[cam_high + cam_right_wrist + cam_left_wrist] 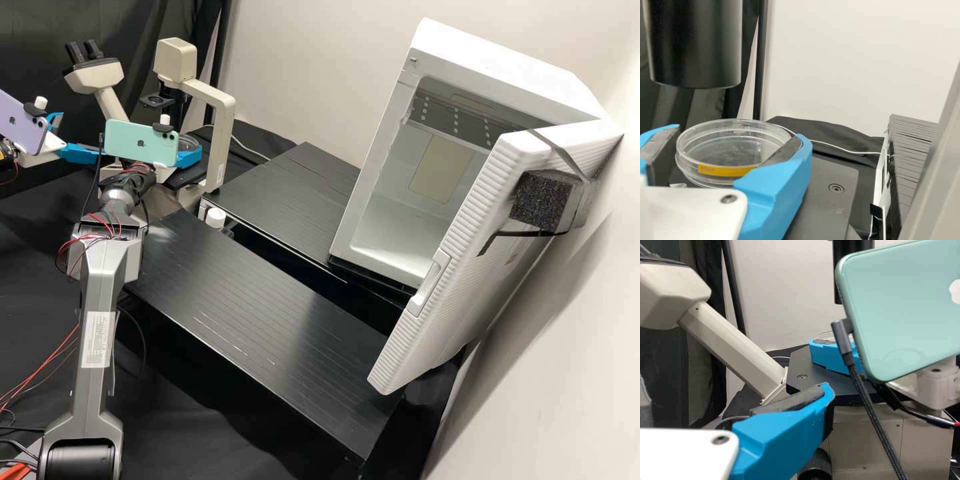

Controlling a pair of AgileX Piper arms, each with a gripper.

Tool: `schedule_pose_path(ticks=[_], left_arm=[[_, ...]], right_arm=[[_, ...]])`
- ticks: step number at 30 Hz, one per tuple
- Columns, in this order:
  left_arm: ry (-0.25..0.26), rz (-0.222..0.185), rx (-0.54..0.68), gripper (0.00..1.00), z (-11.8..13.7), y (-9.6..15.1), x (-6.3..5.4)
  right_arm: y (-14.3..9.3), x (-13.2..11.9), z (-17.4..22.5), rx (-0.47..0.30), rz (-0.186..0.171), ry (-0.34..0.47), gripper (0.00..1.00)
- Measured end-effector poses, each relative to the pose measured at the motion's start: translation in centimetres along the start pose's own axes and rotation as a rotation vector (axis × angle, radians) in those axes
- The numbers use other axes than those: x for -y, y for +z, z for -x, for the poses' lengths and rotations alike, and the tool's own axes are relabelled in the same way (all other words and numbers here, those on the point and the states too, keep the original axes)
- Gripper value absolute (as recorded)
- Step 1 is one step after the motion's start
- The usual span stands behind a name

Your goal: Move the petri dish to the bench.

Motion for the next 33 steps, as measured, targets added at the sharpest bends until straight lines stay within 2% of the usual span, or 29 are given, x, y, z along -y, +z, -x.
schedule_pose_path(ticks=[5, 9, 13, 14, 19, 25, 28, 31, 33], left_arm=[[0.0, 0.0, 0.0, 1.0, 0.0, 0.0, 0.0], [0.0, 0.0, 0.0, 1.0, 0.0, 0.0, 0.0], [0.0, 0.0, 0.0, 1.0, 0.0, 0.0, 0.0], [0.0, 0.0, 0.0, 1.0, 0.0, 0.0, 0.0], [0.0, 0.0, 0.0, 1.0, 0.0, 0.0, 0.0], [0.0, 0.0, 0.0, 1.0, 0.0, 0.0, 0.0], [0.0, 0.0, 0.0, 1.0, 0.0, 0.0, 0.0], [0.0, 0.0, 0.0, 1.0, 0.0, 0.0, 0.0], [0.0, 0.0, 0.0, 1.0, 0.0, 0.0, 0.0]], right_arm=[[0.0, 0.0, 0.0, -0.003, -0.017, 0.001, 0.0], [0.2, 0.2, 0.1, -0.012, -0.016, -0.002, 0.0], [0.6, 0.0, 0.4, -0.023, -0.029, -0.006, 0.0], [0.6, -0.1, 0.6, -0.027, -0.045, -0.01, 0.0], [0.8, -0.9, 1.5, -0.049, -0.055, -0.014, 0.0], [0.9, -1.7, 3.4, -0.071, -0.078, -0.02, 0.0], [0.9, -2.5, 4.9, -0.09, -0.079, -0.003, 0.0], [1.1, -3.1, 6.4, -0.094, -0.099, -0.006, 0.0], [1.3, -3.5, 7.4, -0.098, -0.094, 0.004, 0.0]])
